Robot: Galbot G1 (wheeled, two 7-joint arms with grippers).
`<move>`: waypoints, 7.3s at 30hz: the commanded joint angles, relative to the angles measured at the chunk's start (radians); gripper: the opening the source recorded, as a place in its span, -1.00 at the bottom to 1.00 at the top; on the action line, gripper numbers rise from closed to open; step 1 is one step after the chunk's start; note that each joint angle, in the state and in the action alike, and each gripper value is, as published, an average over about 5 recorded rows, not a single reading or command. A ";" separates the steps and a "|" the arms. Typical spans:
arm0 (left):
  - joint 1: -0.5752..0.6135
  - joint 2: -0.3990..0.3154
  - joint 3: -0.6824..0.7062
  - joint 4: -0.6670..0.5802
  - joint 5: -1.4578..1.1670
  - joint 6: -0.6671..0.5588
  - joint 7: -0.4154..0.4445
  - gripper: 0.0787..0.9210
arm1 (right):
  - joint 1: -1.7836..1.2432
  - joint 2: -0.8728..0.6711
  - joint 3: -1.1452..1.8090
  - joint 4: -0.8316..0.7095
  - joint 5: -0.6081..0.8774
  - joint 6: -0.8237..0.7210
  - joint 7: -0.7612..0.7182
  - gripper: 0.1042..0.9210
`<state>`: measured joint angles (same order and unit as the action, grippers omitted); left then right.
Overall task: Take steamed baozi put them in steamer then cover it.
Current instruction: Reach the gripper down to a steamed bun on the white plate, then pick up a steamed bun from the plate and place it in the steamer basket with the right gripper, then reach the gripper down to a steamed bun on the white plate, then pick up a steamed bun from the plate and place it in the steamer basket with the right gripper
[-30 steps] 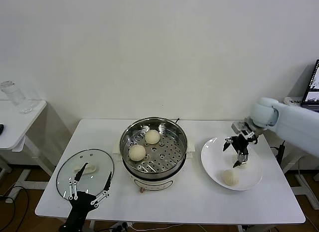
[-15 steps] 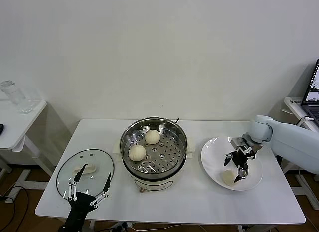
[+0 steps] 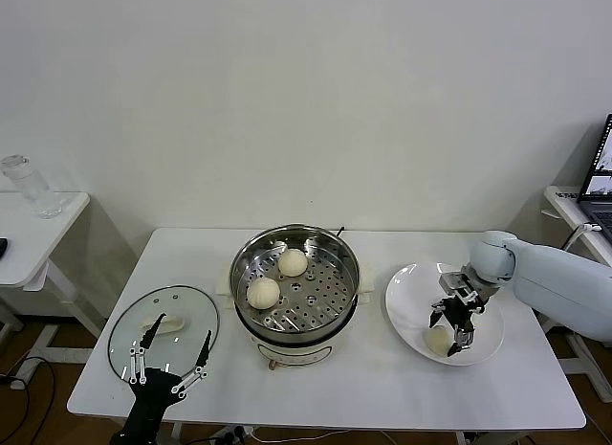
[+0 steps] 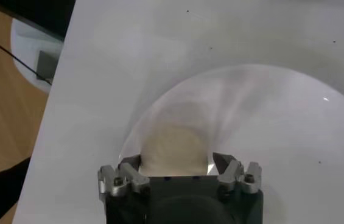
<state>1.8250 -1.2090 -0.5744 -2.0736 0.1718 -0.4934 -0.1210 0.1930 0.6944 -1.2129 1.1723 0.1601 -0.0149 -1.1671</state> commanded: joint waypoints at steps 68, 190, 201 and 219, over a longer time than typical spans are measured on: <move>-0.009 0.001 0.007 -0.006 -0.003 -0.039 -0.011 0.77 | 0.364 0.582 -0.168 0.365 -0.329 0.515 0.000 0.51; -0.048 0.011 0.032 0.020 -0.001 -0.038 -0.006 0.77 | 0.722 0.390 -0.242 0.129 0.387 -0.151 -0.161 0.41; -0.053 0.001 0.041 0.017 0.001 -0.045 -0.002 0.77 | 0.612 0.516 -0.292 0.146 0.352 -0.211 -0.077 0.41; -0.070 0.001 0.032 0.018 -0.006 -0.040 -0.004 0.77 | 0.447 0.598 -0.276 -0.004 0.255 -0.213 -0.025 0.41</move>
<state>1.7559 -1.2087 -0.5426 -2.0550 0.1672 -0.5327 -0.1242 0.6961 1.2442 -1.4814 1.2094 0.4442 -0.2156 -1.2142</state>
